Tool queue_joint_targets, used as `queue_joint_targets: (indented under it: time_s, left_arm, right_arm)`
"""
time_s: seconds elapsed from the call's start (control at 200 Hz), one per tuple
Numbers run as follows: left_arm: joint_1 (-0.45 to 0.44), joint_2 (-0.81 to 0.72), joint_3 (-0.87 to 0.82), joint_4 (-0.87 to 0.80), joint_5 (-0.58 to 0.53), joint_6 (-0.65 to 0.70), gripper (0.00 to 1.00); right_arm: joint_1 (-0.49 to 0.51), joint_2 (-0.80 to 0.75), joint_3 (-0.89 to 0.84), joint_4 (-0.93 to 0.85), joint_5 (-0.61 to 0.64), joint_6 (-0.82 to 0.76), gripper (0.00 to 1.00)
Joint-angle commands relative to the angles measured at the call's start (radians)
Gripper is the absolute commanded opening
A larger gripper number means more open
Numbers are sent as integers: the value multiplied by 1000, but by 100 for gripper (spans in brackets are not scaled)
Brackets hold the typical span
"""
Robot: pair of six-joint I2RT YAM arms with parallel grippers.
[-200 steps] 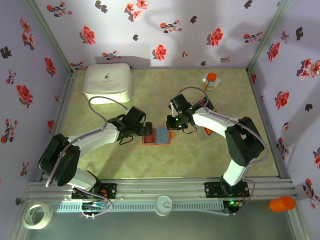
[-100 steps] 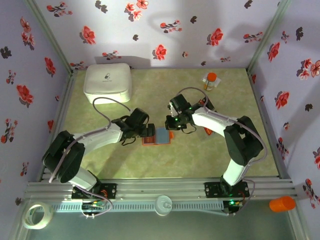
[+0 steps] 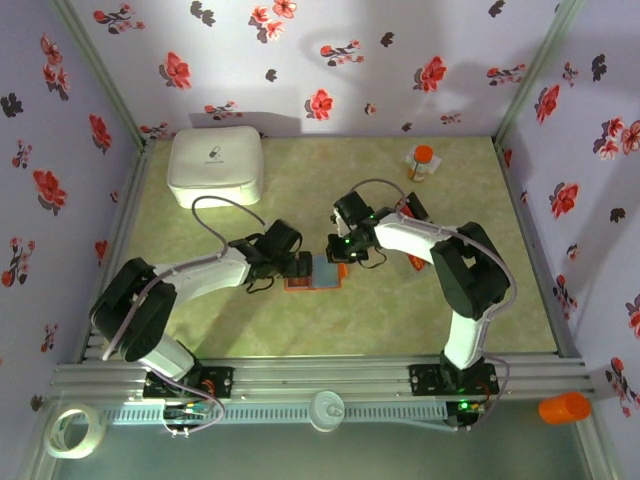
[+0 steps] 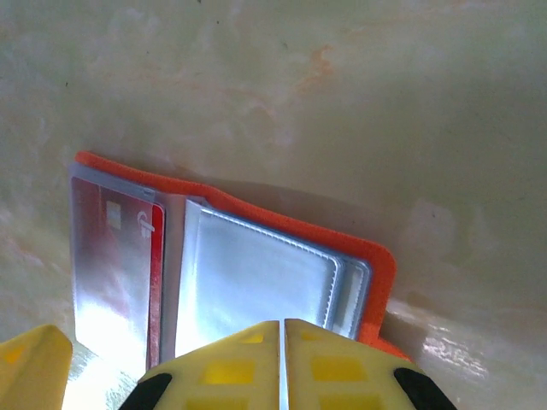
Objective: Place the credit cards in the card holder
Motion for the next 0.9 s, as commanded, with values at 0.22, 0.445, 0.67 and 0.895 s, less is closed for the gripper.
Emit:
queue_joint_targets:
  time_s: [0.22,0.445,0.67,0.895]
  left_arm:
    - [-26,32,21,18,1,-22,100]
    - [-36,39,17,31,1,-19,100]
    - [-41,45,14,42,1,-14,100]
    - [-48,74,5,56,1,-15,100]
  right_arm:
    - [7,66,-2,53,-52,24,11]
    - [24,96,-24,132,-114,81,9]
    - [25,98,-26,135,-115,86,9]
    - [25,96,-31,142,-113,94,8]
